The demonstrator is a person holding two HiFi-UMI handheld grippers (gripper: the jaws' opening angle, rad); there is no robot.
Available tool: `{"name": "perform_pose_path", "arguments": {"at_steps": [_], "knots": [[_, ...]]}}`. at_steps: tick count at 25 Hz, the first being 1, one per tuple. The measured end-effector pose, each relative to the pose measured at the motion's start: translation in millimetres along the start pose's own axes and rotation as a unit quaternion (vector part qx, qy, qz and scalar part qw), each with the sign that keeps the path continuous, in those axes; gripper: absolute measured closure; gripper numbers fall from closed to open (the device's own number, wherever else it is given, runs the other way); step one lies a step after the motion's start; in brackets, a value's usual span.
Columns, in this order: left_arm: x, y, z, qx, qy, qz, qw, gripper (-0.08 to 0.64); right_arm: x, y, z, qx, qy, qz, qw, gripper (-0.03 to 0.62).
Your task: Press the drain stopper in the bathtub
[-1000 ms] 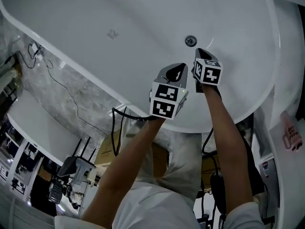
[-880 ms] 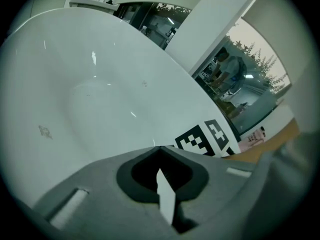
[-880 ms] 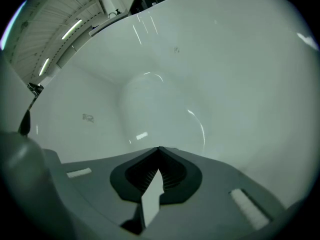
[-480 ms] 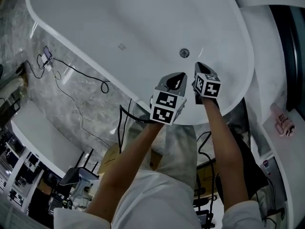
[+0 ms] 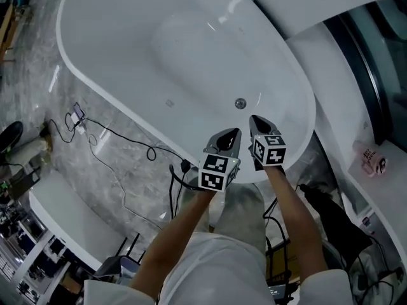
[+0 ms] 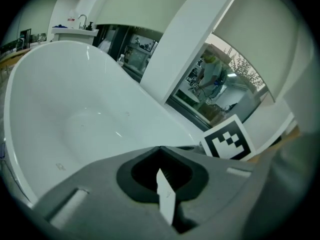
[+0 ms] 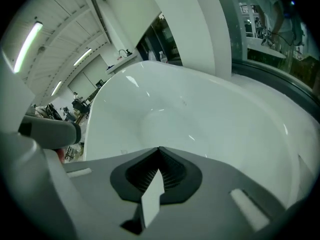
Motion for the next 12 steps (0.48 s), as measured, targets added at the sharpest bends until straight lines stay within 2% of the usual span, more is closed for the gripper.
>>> {"name": "perform_pose_path", "arguments": {"at_steps": [3,6,12], "knots": [[-3.0,20.7,21.3,-0.015,0.008,0.027,0.9995,0.557,16.5,23.0,15.0,-0.019,0.002,0.009,1.0,0.592],[-13.4,52.8,50.1,-0.038,0.014,0.024,0.9989,0.556,43.3,57.2,38.3,-0.041,0.007,0.016,0.999,0.592],[-36.2,114.5,91.2,-0.071,-0.006,0.02,0.9972,0.556,96.8,128.9,78.3,-0.089,0.021,0.047,0.995,0.592]]}}
Point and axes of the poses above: the fingertips, and each gripper's own axes: y backward along the fingers, x to its left, z out of its top, the point moved 7 cm from there along y, backward along the fingers, and after that the axes turned 10 degrees about -y, right-handed, at the moved point
